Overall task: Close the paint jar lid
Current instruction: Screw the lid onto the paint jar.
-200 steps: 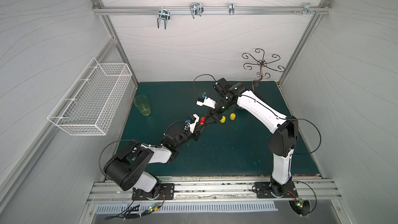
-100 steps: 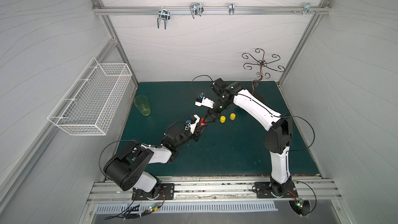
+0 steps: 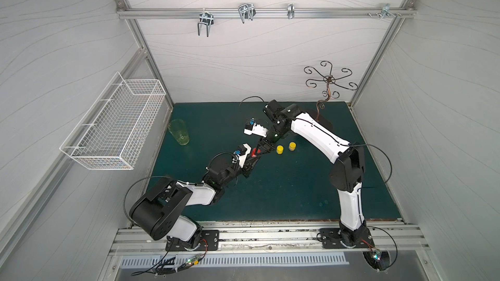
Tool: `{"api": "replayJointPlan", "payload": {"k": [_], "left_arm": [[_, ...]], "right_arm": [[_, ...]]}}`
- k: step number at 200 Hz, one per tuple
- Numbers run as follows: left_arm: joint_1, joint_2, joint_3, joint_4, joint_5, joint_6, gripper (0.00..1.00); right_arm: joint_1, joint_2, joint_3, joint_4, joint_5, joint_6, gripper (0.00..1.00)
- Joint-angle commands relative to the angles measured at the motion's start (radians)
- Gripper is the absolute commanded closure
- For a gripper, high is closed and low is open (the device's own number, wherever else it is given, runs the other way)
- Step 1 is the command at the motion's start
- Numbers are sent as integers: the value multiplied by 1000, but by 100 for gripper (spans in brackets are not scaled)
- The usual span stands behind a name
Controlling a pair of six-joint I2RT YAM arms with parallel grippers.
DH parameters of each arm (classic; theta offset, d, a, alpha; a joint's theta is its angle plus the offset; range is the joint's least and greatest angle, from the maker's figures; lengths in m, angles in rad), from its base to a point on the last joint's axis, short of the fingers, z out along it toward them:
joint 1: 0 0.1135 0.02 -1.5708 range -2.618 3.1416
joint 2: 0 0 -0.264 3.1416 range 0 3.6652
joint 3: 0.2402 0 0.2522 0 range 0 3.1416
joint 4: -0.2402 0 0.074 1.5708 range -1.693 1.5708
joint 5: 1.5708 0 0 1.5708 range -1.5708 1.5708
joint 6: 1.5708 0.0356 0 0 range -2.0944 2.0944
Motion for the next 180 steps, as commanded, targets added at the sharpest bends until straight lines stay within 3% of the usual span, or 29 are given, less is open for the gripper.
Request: {"api": "replayJointPlan", "payload": {"k": [1,45,66,80,98,125,157,180], "left_arm": [[-6,-23,22,54,18,26,100],[-12,-7,42,53,-33,29,100],[-48,33,87,66,-156,57,100],[-82,85,135,105,-250,97,100],[-110,194,214,193,-338,131,100],[-114,310,325,257,-376,113,100],[-115,343,363,258,-354,80,100],[-113,318,327,258,-345,85,100]], "right_arm": [[5,6,16,-14,-20,7,61],[20,11,-2,7,-18,73,71],[42,21,-16,61,0,203,73],[51,39,-10,123,40,390,76],[66,76,22,149,98,580,74],[85,87,29,187,184,711,74],[80,43,-18,238,187,738,69],[63,-7,-51,243,172,719,57]]}}
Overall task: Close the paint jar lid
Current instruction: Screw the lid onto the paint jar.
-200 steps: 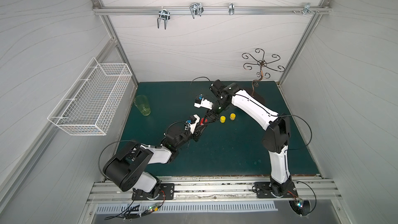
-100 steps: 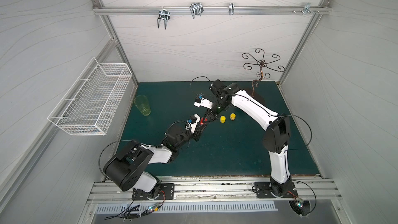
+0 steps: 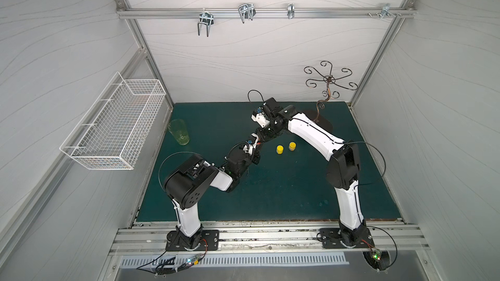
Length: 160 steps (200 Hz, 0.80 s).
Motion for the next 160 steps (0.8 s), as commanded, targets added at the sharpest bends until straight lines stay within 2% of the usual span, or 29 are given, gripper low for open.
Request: {"api": "replayJointPlan", "payload": {"k": [1,20,36,55,74,92,114,160], "left_arm": [[-31,-28,67,194,67,40,100],[-16,-95,-11,189,150,38,100],[35,-175,-70,127,295,-45,100],[81,-277,-105,-22,449,-107,100],[102,-359,-137,-95,544,-130,100],[111,-422,-137,-183,627,-127,100],[111,-488,-125,-317,652,-95,100],[111,-528,-131,-381,683,-77,100]], "right_arm": [[62,-51,-49,24,-162,48,56],[41,-118,-104,9,-182,-24,38],[11,-189,-147,-33,-160,-116,31],[-36,-260,-176,-108,-232,-243,24],[-65,-319,-200,-156,-284,-376,22],[-76,-353,-229,-152,-283,-432,21],[-78,-354,-218,-179,-325,-474,20],[-64,-301,-162,-218,-362,-542,21]]}}
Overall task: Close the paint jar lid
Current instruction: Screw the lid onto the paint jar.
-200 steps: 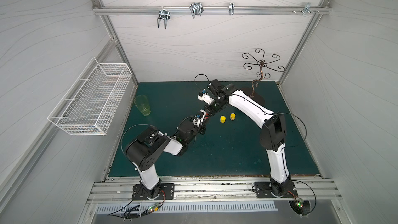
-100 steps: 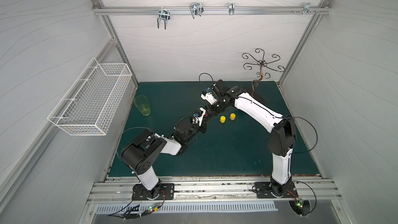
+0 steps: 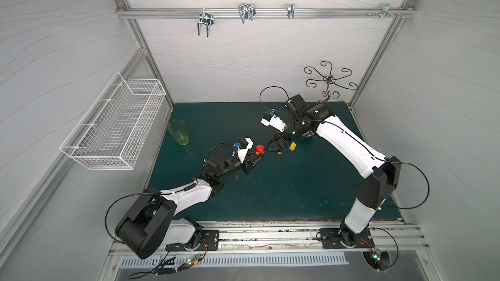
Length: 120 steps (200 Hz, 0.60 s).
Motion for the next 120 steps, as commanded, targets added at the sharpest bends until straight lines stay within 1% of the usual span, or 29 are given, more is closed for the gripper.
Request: {"api": "replayJointPlan", "payload": {"k": [1,29,78,106,120], "left_arm": [[1,-16,7,-26,55,26,100],[0,-25,3,-31,55,27,100],[0,-42,4,-51,54,35,100],[0,-38,5,-54,56,37,100],[-1,-33,6,-57,56,40,100]], "right_arm": [[18,33,41,-64,-49,-83,21],[52,55,52,-69,-42,-130,23],[70,129,113,-96,-33,-137,27],[76,147,121,-93,-31,-136,32],[80,151,125,-94,-29,-134,38]]}}
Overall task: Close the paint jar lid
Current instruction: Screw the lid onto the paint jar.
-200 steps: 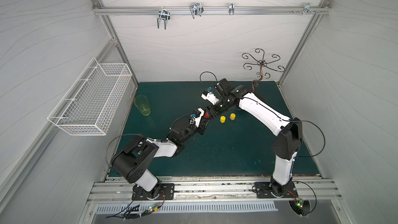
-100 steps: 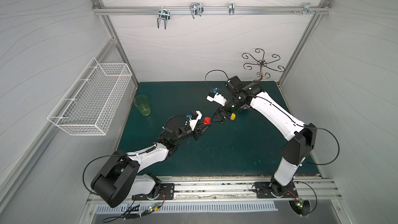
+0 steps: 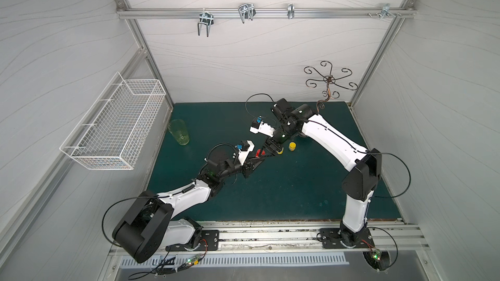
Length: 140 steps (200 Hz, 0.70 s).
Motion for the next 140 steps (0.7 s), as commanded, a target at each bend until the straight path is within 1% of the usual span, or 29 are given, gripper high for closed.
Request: {"api": "replayJointPlan", "payload": {"k": [1,33,59,79,93,109,123,133,140], "left_arm": [[-1,-9,6,41,25,27,100],[-1,-6,8,40,23,29,100],[-1,-4,11,37,20,32,100],[-1,3,12,39,4,33,100],[-6,14,11,66,-38,29,100],[-33,52,10,148,-138,34,100],[-85,132,31,241,-275,89,100],[-110,213,65,304,-351,125,100],[-119,275,96,358,-385,134,100]], "right_arm": [[10,16,30,-35,-10,-13,38],[11,24,28,-32,-12,-14,51],[13,28,21,-28,-25,-12,63],[16,34,12,-22,-26,-2,68],[19,42,2,-2,-23,33,71],[28,54,-21,60,-11,136,72],[31,75,-45,160,11,316,75],[32,108,-29,194,21,430,73],[37,133,-17,220,54,501,74]]}}
